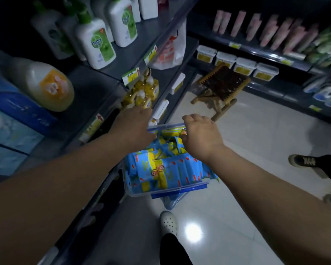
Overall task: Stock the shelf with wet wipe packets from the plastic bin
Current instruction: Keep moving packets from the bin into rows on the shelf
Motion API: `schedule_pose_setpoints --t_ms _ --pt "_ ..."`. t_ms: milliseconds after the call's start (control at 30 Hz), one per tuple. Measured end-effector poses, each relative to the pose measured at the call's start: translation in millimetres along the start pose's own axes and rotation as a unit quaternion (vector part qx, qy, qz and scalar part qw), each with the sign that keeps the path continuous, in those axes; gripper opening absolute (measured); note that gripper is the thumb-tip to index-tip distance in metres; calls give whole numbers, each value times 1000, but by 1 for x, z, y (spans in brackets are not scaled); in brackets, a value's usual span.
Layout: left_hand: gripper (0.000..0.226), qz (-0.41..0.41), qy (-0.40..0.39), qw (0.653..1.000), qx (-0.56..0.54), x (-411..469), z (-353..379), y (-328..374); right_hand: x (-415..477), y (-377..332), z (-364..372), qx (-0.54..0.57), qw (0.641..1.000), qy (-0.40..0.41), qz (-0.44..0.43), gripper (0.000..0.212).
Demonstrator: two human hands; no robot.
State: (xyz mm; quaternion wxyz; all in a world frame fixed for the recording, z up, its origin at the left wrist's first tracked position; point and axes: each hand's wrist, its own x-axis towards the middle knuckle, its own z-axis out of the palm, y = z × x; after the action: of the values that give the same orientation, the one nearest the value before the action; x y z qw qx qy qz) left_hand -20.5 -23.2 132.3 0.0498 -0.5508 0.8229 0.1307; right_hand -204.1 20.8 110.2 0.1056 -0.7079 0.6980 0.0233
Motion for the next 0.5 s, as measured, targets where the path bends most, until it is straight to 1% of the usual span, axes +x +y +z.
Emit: schedule_pose_setpoints --t_ms 133,233,400,500 --pt "74 -17 -31 999 -8 15 30 -11 14 11 31 -4 999 -42 9 54" --pt "82 -32 -63 997 -5 25 51 -16 23 20 55 -4 998 -68 17 53" --pt "79 -38 -94 995 -6 38 88 -23 37 35 94 -8 994 -101 38 59" --pt "74 -46 -115 992 1 48 112 -26 46 46 115 9 992 -112 54 61"
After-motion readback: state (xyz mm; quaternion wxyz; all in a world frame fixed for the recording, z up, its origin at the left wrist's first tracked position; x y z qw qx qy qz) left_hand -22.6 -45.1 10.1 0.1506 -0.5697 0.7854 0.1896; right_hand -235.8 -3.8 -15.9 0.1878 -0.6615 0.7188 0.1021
